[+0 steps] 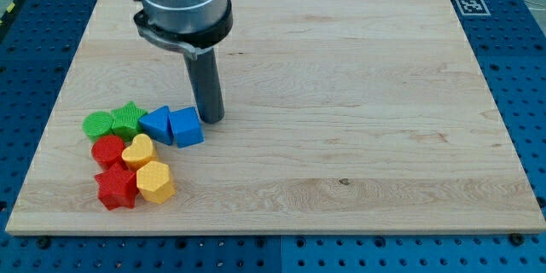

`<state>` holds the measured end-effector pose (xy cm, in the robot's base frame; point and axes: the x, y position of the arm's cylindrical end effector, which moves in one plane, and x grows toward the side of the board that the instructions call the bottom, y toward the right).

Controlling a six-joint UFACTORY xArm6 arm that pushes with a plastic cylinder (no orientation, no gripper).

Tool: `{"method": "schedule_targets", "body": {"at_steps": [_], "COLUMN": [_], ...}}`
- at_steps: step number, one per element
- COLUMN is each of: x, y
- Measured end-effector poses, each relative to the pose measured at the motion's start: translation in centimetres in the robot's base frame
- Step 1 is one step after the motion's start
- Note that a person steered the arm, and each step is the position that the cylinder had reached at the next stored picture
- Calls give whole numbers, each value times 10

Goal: Separate blue cube from the triangle

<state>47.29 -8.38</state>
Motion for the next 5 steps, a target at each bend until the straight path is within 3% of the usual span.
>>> {"method": "schedule_targets", "body": {"at_steps": [1, 3, 4, 5], "x": [14, 98, 95, 63], "y": [26, 41, -1, -37]}}
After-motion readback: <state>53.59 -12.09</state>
